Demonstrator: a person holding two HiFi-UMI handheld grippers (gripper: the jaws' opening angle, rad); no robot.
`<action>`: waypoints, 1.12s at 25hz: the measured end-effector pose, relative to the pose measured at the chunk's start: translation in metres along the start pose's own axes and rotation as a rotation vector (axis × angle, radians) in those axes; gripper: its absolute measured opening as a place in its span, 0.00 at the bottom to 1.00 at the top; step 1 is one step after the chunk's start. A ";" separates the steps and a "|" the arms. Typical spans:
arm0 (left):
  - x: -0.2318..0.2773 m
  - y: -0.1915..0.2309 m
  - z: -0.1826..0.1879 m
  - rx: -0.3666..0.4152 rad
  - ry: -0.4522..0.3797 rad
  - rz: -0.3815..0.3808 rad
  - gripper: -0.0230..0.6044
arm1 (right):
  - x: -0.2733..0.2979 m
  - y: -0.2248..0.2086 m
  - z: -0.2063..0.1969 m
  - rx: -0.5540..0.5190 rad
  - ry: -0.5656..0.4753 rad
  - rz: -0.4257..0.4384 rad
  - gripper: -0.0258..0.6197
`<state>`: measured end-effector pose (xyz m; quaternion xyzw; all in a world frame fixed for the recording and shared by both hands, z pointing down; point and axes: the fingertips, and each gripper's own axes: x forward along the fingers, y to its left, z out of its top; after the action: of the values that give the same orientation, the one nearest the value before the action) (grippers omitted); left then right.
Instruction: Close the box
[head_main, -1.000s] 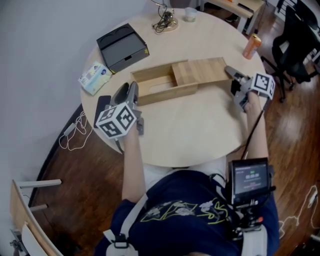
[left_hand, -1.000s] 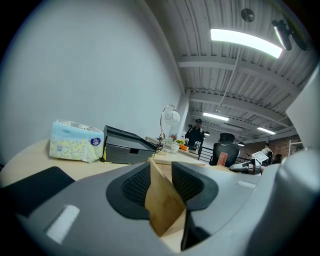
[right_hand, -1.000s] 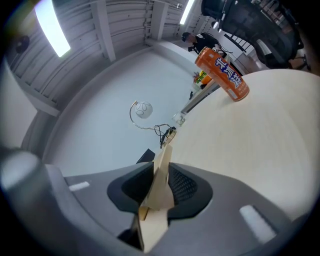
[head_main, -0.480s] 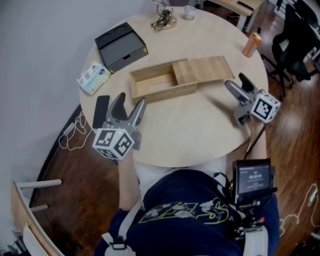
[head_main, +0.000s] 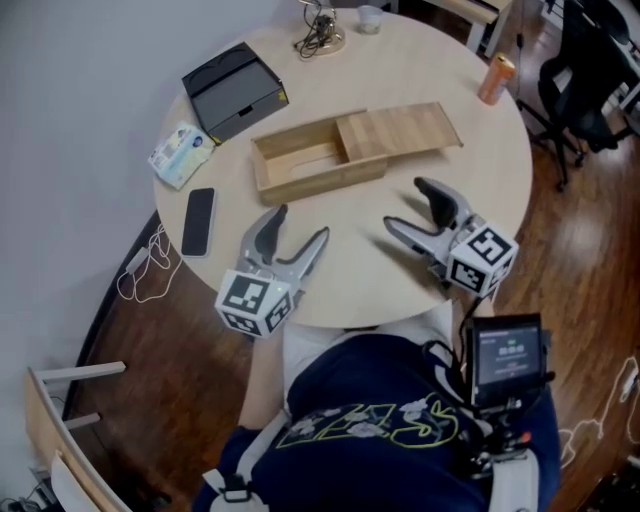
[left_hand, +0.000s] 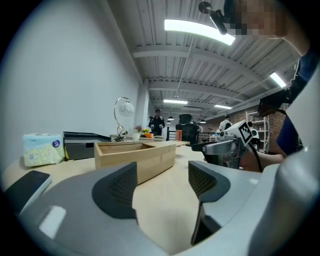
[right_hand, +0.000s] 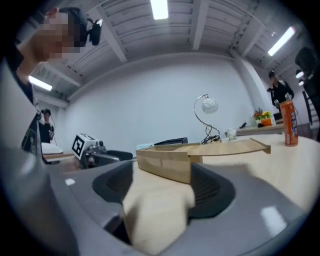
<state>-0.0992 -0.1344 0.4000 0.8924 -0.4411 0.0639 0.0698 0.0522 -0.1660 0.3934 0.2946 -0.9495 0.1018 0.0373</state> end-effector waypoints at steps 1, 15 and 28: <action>0.001 -0.007 0.000 0.007 -0.005 -0.039 0.50 | 0.002 0.005 -0.003 -0.044 0.018 -0.015 0.42; 0.011 -0.038 0.004 0.031 -0.014 -0.195 0.04 | 0.041 0.065 -0.010 -0.142 0.033 0.140 0.03; -0.007 -0.025 0.007 0.043 0.001 -0.151 0.04 | 0.055 0.076 -0.014 -0.133 0.108 0.165 0.03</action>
<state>-0.0826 -0.1151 0.3905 0.9245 -0.3709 0.0682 0.0555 -0.0362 -0.1323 0.4012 0.2065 -0.9717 0.0573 0.0995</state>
